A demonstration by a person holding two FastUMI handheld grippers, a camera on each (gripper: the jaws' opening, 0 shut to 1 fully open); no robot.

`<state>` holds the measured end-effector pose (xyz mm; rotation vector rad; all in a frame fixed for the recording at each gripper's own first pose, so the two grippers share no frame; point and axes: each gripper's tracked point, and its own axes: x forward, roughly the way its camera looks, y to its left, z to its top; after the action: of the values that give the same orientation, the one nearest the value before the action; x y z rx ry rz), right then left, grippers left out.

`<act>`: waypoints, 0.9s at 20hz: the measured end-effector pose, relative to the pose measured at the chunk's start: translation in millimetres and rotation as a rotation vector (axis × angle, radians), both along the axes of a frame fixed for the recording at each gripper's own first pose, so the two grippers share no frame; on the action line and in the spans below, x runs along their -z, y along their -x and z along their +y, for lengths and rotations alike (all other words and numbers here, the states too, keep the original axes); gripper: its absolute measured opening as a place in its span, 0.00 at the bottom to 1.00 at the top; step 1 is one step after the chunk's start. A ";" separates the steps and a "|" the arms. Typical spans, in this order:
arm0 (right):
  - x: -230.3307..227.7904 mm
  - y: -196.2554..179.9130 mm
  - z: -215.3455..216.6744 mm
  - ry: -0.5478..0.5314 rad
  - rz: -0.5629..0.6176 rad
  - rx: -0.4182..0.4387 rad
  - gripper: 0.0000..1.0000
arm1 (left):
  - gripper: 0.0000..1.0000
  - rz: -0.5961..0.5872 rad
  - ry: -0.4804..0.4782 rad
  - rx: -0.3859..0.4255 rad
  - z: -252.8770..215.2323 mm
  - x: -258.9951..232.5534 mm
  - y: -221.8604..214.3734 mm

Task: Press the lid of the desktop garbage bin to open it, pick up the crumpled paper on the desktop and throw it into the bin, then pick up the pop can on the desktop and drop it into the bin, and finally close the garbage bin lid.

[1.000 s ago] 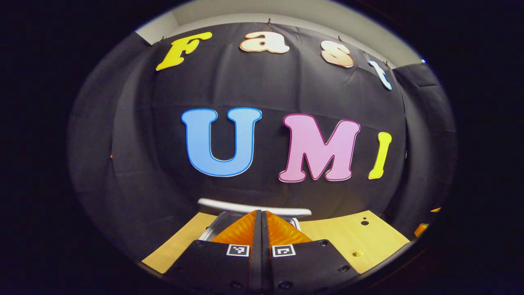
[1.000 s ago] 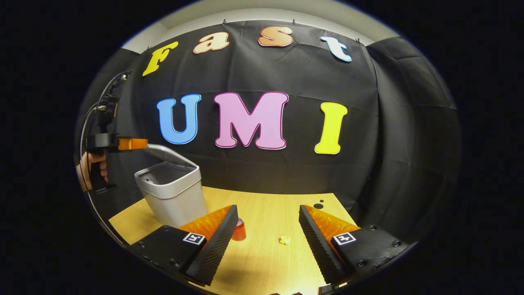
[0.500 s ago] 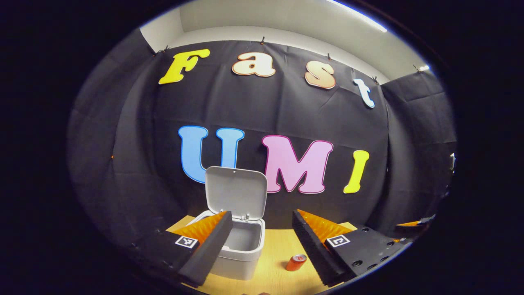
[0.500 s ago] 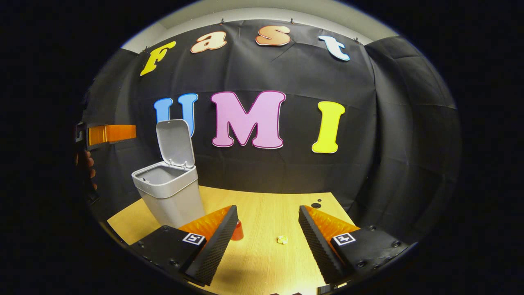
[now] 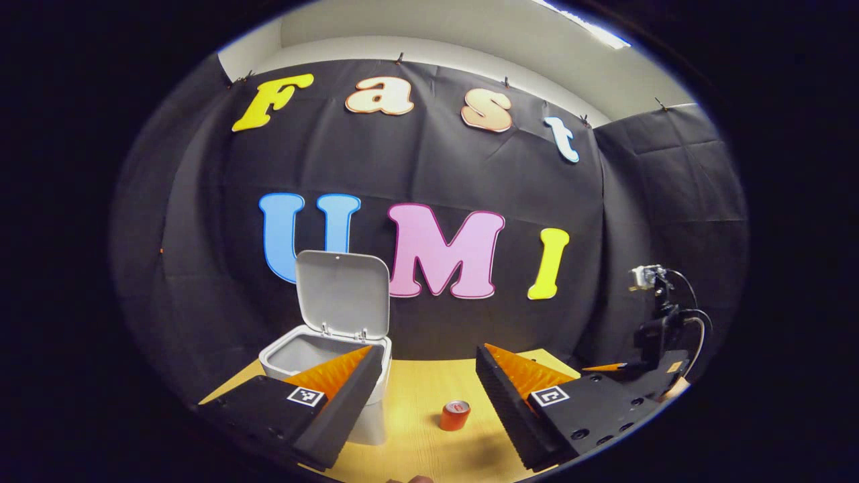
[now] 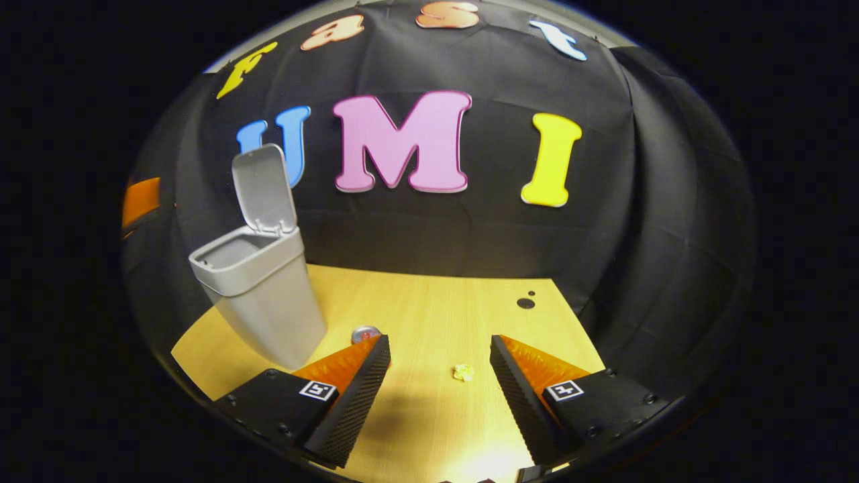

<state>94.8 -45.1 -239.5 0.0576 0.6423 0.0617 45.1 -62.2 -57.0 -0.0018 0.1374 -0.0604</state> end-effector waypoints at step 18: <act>237.0 -53.1 -26.0 0.002 0.535 0.046 0.98 | 0.96 0.179 -0.035 -0.229 55.5 69.0 -14.7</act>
<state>147.9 -71.0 -476.6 0.0883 1.1750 -0.0002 59.8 -6.7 -126.0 0.0122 0.3163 0.1710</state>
